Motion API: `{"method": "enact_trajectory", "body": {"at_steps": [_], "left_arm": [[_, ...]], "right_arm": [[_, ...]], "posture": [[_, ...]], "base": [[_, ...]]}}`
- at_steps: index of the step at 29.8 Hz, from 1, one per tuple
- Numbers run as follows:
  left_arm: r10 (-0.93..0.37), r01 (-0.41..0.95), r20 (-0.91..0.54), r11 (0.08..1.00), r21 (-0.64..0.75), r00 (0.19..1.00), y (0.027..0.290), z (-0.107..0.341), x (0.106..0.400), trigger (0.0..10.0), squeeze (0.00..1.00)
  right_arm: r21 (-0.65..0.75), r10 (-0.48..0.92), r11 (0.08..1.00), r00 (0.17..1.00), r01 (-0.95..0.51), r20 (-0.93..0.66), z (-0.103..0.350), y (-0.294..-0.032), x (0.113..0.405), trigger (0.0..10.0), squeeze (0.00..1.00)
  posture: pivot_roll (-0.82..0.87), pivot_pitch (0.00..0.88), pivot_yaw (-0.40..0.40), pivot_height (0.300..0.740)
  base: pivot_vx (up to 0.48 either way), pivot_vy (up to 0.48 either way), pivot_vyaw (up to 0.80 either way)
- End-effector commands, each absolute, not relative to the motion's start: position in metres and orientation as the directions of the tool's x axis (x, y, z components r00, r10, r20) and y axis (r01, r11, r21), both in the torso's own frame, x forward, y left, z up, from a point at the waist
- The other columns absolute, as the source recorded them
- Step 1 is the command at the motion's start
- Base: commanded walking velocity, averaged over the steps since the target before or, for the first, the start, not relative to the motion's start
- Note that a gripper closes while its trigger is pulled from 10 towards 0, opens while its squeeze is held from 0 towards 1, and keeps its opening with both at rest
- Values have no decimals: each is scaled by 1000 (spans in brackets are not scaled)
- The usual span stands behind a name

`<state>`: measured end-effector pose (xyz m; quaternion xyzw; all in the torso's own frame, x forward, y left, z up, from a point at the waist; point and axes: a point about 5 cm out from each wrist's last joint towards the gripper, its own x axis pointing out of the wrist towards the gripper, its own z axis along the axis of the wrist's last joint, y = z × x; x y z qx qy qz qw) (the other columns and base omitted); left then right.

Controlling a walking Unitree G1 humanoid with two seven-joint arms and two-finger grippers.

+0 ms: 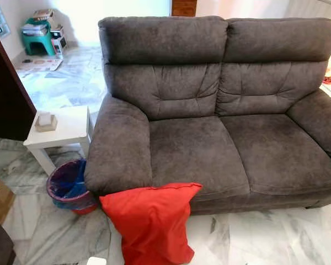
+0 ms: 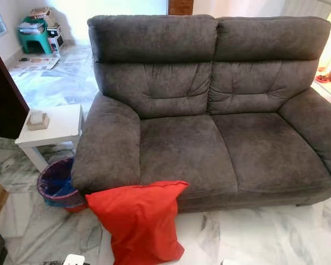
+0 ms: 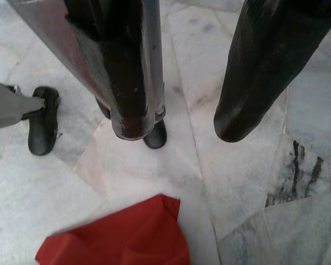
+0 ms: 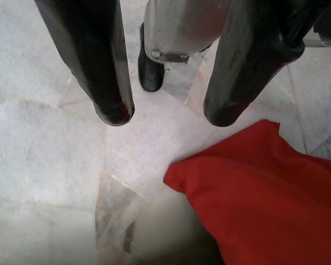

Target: Move the pillow to the sofa from floor

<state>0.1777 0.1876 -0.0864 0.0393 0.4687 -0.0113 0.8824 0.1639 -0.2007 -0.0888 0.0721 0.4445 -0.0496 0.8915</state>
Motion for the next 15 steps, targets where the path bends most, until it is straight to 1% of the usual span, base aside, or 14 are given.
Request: {"method": "enact_trajectory", "body": {"at_steps": [1,5,11,12,15], "left_arm": [[23,35,-833,998,51,553,188,-88,174,10000,0],[28,33,-833,998,55,552,191,-88,173,10000,0],[30,35,-827,998,60,561,193,-86,176,10000,0],[30,36,-827,997,61,562,193,-86,177,10000,0],[27,52,-828,996,68,561,194,-86,178,10000,0]], "right_arm": [[82,-18,987,594,141,-804,-90,-200,163,10000,0],[73,-4,992,592,105,-806,-89,-200,163,10000,0],[69,-5,992,593,102,-805,-89,-198,164,10000,0],[68,-6,993,594,102,-805,-89,-198,164,10000,0],[65,-5,993,595,95,-804,-89,-198,165,10000,0]], "posture": [[-37,31,-21,740],[-35,24,-17,740],[-31,29,-11,740],[-32,30,-10,740],[-32,36,-7,740]], "base": [[334,0,0],[343,0,0],[350,0,0],[334,0,613],[0,0,800]]}}
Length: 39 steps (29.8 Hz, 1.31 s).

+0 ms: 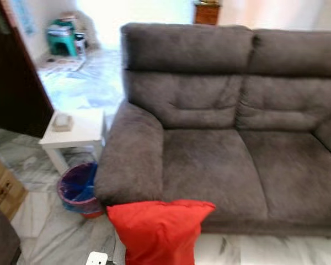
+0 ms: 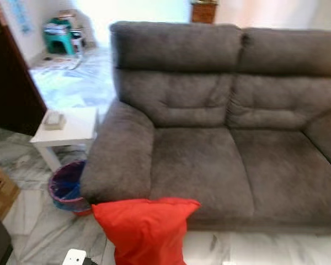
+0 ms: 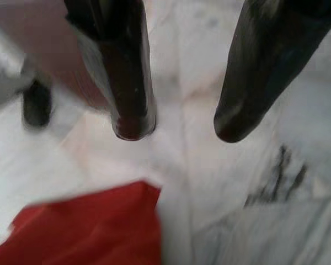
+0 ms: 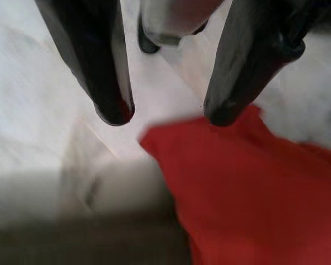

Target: Move the pillow to the sofa from floor

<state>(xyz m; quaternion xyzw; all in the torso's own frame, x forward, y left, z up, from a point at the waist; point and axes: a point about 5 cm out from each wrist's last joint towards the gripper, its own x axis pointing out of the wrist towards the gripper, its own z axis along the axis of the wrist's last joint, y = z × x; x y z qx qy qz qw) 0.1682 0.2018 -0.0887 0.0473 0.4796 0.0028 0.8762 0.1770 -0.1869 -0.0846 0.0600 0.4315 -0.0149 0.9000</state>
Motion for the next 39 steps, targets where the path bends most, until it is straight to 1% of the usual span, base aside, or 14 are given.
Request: {"method": "enact_trajectory", "body": {"at_steps": [1,16,18,24,36,39], "left_arm": [[28,50,-827,996,68,562,194,-86,178,10000,0],[31,46,-826,997,68,563,190,-87,176,10000,0],[32,46,-827,997,69,561,191,-87,175,10000,0],[32,61,-826,995,80,563,194,-87,175,10000,0],[37,60,-829,995,85,558,195,-87,173,10000,0],[47,53,-833,994,91,551,197,-88,171,10000,0]], "right_arm": [[65,-5,993,595,95,-803,-89,-197,165,10000,0],[72,-1,993,601,98,-799,-89,-197,165,10000,0],[94,-1,988,608,125,-794,-89,-196,165,10000,0],[91,-8,987,610,132,-792,-89,-196,164,10000,0],[107,-19,981,624,164,-781,-89,-196,164,10000,0],[88,-15,987,627,133,-779,-88,-196,165,10000,0]], "posture": [[-32,38,-7,740],[-23,51,-7,740],[-23,52,-6,740],[-22,52,-5,740],[-22,53,-4,740],[-19,55,-5,740]], "base": [[0,0,800],[0,0,796],[0,0,0],[0,0,0],[0,-363,0],[0,-85,0]]}}
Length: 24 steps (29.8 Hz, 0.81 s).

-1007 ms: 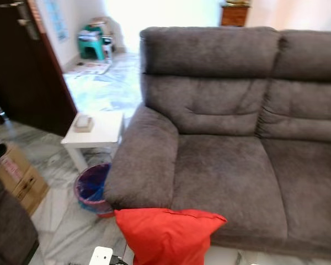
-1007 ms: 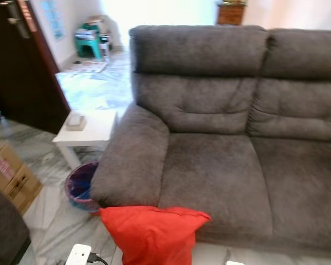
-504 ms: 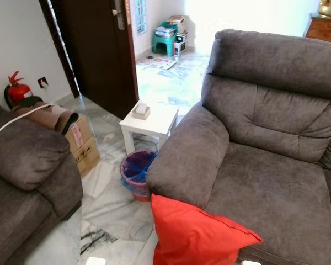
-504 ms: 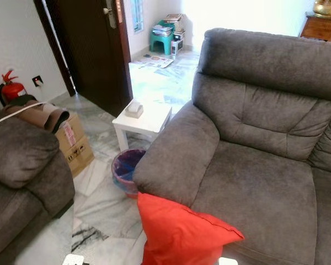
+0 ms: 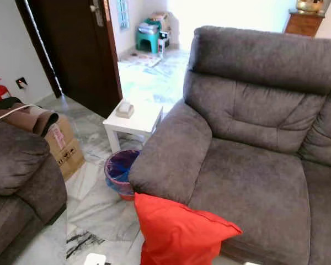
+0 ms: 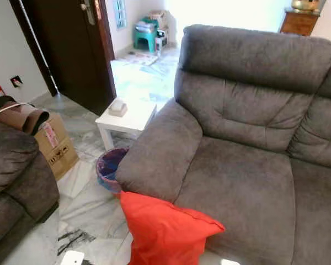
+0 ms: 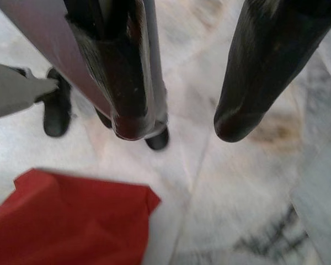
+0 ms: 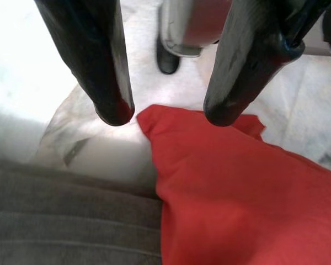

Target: Move the pillow to the sofa from floor

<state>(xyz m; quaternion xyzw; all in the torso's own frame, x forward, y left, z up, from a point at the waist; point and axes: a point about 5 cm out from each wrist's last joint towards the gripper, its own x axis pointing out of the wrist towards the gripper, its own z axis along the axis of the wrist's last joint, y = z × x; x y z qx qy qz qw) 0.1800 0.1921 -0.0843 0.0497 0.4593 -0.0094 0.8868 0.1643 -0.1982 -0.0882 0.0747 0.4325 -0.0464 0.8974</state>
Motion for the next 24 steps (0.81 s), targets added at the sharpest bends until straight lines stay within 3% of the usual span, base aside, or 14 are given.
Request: {"method": "enact_trajectory", "body": {"at_steps": [1,9,13,17,20,21,24], "left_arm": [[50,52,-833,994,94,550,198,-88,171,10000,0],[65,43,-831,993,106,553,205,-88,168,10000,0],[66,65,-801,989,130,596,208,-83,176,10000,0],[71,68,-713,984,165,698,211,-68,201,10000,0],[66,29,-564,987,158,823,212,-44,230,10000,0],[66,29,-564,987,158,823,212,-44,230,10000,0],[16,42,-367,988,151,930,206,-15,254,10000,0]], "right_arm": [[88,-16,987,629,133,-777,-88,-196,165,10000,0],[85,-8,990,639,115,-769,-87,-196,165,10000,0],[90,-1,990,657,105,-753,-86,-196,166,10000,0],[111,20,990,684,89,-729,-84,-194,167,10000,0],[127,8,985,716,113,-698,-82,-194,169,10000,0],[127,8,985,716,113,-698,-82,-194,169,10000,0],[129,-10,983,747,129,-665,-80,-195,170,10000,0]], "posture": [[-19,55,-5,740],[-20,58,-2,740],[-18,57,4,740],[-11,59,9,740],[-10,58,14,740],[-10,58,14,740],[-11,55,16,740]], "base": [[0,0,0],[0,0,800],[0,0,800],[0,0,705],[0,0,0],[0,0,0],[0,0,0]]}}
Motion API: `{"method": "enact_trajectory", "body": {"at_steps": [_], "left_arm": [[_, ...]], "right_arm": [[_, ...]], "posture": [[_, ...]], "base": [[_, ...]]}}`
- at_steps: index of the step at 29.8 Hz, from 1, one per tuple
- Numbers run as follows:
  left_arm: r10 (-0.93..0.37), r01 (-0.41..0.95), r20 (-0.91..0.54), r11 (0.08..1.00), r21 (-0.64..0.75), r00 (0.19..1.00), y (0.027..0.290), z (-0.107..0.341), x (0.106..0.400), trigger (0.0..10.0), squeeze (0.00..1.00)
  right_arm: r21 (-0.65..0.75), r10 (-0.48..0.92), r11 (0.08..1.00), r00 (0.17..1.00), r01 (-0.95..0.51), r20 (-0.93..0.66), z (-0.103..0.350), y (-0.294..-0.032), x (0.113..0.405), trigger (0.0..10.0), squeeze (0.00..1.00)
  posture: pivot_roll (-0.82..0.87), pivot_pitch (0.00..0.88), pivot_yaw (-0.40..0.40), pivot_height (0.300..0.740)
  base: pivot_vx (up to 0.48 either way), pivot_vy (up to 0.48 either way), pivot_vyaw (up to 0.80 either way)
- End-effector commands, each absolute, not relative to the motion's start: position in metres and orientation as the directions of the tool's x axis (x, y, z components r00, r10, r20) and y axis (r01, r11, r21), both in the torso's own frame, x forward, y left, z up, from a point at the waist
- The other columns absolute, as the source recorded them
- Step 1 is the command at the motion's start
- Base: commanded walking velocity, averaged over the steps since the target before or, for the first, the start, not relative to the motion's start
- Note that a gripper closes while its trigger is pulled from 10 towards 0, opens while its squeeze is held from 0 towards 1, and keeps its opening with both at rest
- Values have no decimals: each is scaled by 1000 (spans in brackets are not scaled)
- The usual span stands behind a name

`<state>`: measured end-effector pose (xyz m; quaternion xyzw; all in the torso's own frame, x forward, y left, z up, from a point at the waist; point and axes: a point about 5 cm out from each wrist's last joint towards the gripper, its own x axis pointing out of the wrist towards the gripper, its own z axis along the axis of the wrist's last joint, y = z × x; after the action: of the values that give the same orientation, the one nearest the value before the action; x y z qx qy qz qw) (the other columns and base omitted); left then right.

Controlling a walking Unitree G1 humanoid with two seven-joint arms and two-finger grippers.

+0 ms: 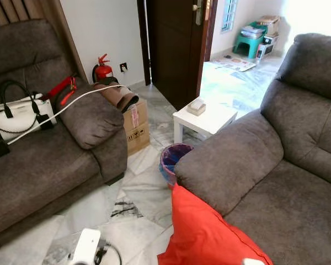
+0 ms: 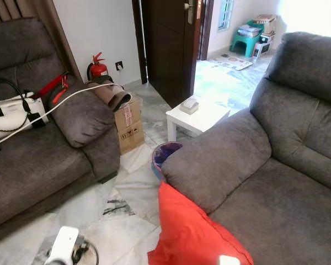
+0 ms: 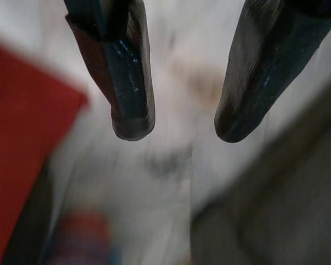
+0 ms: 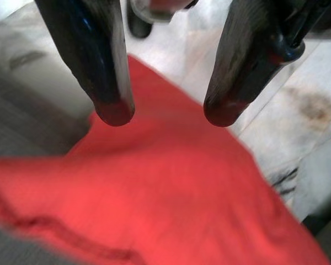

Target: Move the pillow to the sofa from floor

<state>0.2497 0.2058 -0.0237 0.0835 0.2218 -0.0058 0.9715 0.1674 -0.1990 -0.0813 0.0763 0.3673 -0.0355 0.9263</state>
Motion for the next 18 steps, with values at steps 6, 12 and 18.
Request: {"method": "enact_trajectory", "body": {"at_steps": [6,12,18], "left_arm": [[1,36,-233,987,155,972,201,1,255,10000,0],[-32,60,-189,988,144,982,193,4,245,10000,0],[-38,60,-148,988,146,988,190,11,240,10000,0]], "right_arm": [[148,-98,974,910,170,-403,-36,-219,224,10000,0],[163,-126,972,959,170,-253,-16,-225,231,10000,0],[171,-123,971,963,166,-238,-19,-227,221,10000,1000]], "posture": [[-16,41,25,740],[-19,23,23,740],[-14,10,20,740]], "base": [[0,0,0],[0,0,0],[0,0,0]]}}
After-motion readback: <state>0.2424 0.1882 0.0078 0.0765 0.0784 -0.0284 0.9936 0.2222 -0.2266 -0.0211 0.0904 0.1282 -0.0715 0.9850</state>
